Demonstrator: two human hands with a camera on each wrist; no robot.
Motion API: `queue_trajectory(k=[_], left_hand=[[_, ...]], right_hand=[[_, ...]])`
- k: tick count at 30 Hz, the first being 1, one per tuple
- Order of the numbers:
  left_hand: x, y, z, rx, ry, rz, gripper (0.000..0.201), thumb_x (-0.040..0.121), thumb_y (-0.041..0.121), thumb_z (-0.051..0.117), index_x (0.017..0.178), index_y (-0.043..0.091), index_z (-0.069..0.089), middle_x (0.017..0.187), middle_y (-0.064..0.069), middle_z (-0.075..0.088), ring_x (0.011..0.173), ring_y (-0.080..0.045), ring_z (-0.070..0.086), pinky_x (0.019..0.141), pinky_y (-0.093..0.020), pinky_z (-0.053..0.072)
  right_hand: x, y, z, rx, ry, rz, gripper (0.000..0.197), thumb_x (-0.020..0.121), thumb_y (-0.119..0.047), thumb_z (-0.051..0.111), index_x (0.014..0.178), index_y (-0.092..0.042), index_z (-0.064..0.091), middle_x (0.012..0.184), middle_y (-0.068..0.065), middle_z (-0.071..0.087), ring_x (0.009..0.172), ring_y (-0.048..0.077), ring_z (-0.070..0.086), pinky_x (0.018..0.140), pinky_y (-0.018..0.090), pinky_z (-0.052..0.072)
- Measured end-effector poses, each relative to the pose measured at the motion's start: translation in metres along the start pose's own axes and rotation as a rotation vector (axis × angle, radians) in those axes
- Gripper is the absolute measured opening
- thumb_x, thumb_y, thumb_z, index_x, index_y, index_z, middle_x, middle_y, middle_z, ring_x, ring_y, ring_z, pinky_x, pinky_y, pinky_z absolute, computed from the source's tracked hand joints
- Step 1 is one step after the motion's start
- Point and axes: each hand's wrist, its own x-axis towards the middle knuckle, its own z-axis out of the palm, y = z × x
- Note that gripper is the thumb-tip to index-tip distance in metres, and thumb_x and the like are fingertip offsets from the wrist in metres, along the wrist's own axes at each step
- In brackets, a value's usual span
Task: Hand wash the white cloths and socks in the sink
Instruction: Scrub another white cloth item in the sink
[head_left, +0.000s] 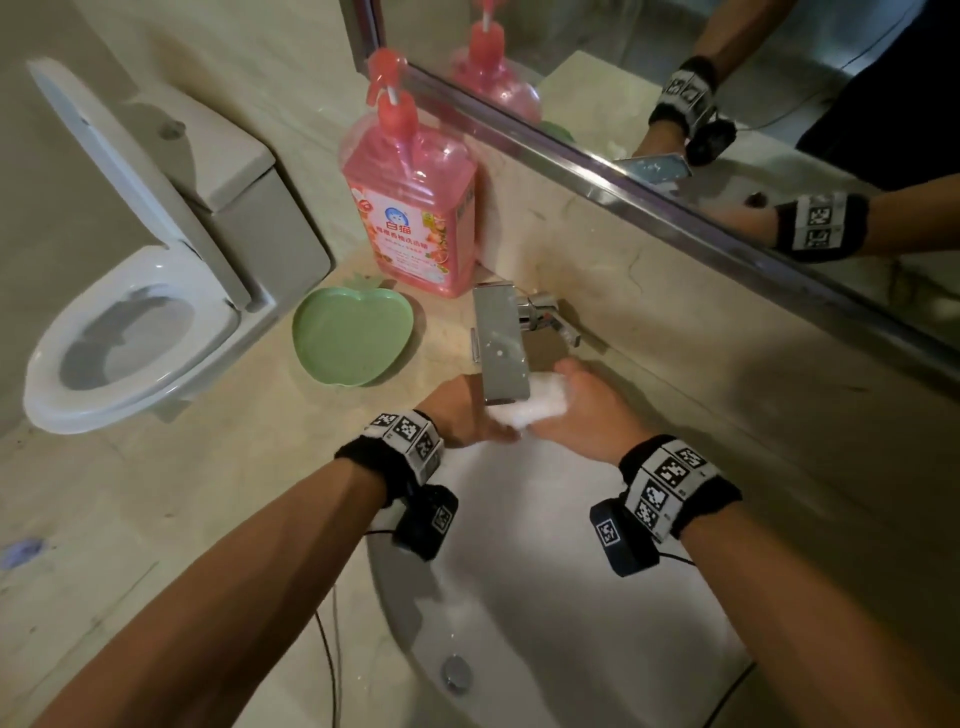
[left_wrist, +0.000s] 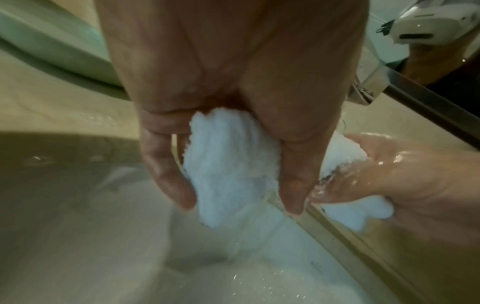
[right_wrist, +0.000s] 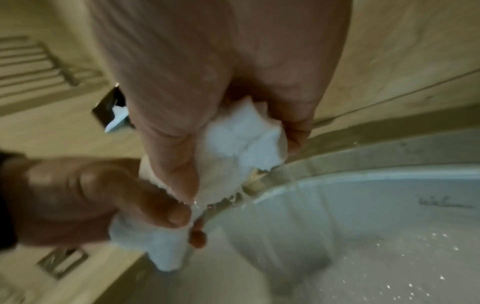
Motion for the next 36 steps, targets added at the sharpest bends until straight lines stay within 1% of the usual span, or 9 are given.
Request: queue_trajectory(k=[5,7,9,12,16,20,27,30,36], left_hand=[[-0.001,0.008,-0.003,-0.232,-0.091,0.072,0.046,0.076,0.019,0.078,0.12,0.022,0.063,0.103,-0.004,0.067,0.073,0.002,0.064,0.059,-0.018,0.054],[-0.006,0.006,-0.005,-0.2,-0.081,0.071,0.066,0.072,0.023,0.085,0.131,0.023,0.056,0.117,0.004,0.064,0.089,0.006,0.062,0.077,-0.014,0.05],[-0.013,0.003,-0.005,-0.054,-0.003,0.003,0.085,0.065,0.035,0.089,0.139,0.026,0.049,0.13,0.006,0.061,0.113,-0.012,0.06,0.095,-0.027,0.047],[-0.025,0.001,0.002,0.294,0.062,-0.073,0.074,0.065,0.041,0.086,0.13,0.021,0.055,0.119,-0.004,0.067,0.107,-0.026,0.064,0.086,-0.032,0.05],[-0.052,0.005,-0.002,0.596,0.095,0.049,0.039,0.08,0.033,0.067,0.116,0.022,0.062,0.109,-0.007,0.068,0.099,-0.031,0.065,0.074,-0.034,0.051],[-0.085,0.008,-0.013,0.68,0.107,0.223,0.038,0.078,0.013,0.066,0.114,0.018,0.057,0.105,-0.008,0.056,0.092,-0.034,0.061,0.066,-0.036,0.043],[-0.127,0.042,-0.032,0.849,0.139,0.575,0.036,0.088,0.017,0.06,0.124,0.016,0.055,0.112,-0.011,0.052,0.094,-0.031,0.055,0.068,-0.045,0.052],[-0.133,0.054,-0.033,0.905,0.151,0.668,0.031,0.092,0.018,0.055,0.123,0.014,0.057,0.109,-0.013,0.053,0.091,-0.032,0.054,0.066,-0.046,0.052],[-0.128,0.055,-0.029,1.029,0.11,0.532,0.034,0.089,0.019,0.058,0.122,0.015,0.053,0.101,-0.011,0.057,0.084,-0.034,0.063,0.06,-0.039,0.047]], right_hand=[[-0.005,-0.008,-0.015,0.017,0.188,0.013,0.085,0.068,-0.027,0.089,0.13,-0.019,0.031,0.104,0.002,0.056,0.085,0.021,0.056,0.071,0.024,0.043],[-0.009,-0.022,-0.013,-0.138,0.251,-0.018,0.079,0.067,-0.034,0.09,0.122,-0.018,0.035,0.094,-0.004,0.05,0.068,0.009,0.047,0.052,0.016,0.031],[-0.016,-0.033,-0.008,-0.228,0.286,-0.053,0.075,0.066,-0.041,0.089,0.111,-0.019,0.033,0.086,-0.01,0.041,0.059,-0.002,0.033,0.046,0.01,0.015],[-0.027,-0.032,-0.002,-0.155,0.181,-0.095,0.085,0.067,-0.039,0.088,0.128,-0.012,0.036,0.09,-0.009,0.048,0.068,0.008,0.047,0.046,0.01,0.031],[-0.053,-0.024,0.013,0.112,-0.167,-0.061,0.082,0.066,-0.029,0.092,0.137,-0.02,0.05,0.122,-0.008,0.062,0.112,0.014,0.06,0.085,0.023,0.049],[-0.084,-0.025,0.025,0.381,-0.32,-0.017,0.053,0.063,-0.041,0.093,0.108,-0.038,0.066,0.1,-0.022,0.074,0.092,-0.004,0.068,0.067,0.009,0.051],[-0.109,-0.051,0.027,0.664,-0.458,-0.043,0.062,0.069,-0.038,0.086,0.121,-0.011,0.064,0.115,0.01,0.073,0.11,0.028,0.069,0.092,0.042,0.056],[-0.117,-0.056,0.032,0.743,-0.491,-0.043,0.053,0.072,-0.017,0.088,0.118,-0.006,0.065,0.108,0.015,0.073,0.104,0.033,0.07,0.081,0.045,0.058],[-0.128,-0.052,0.047,0.478,-0.235,0.057,0.044,0.058,-0.021,0.092,0.097,-0.015,0.071,0.085,0.002,0.075,0.079,0.019,0.073,0.058,0.033,0.057]])
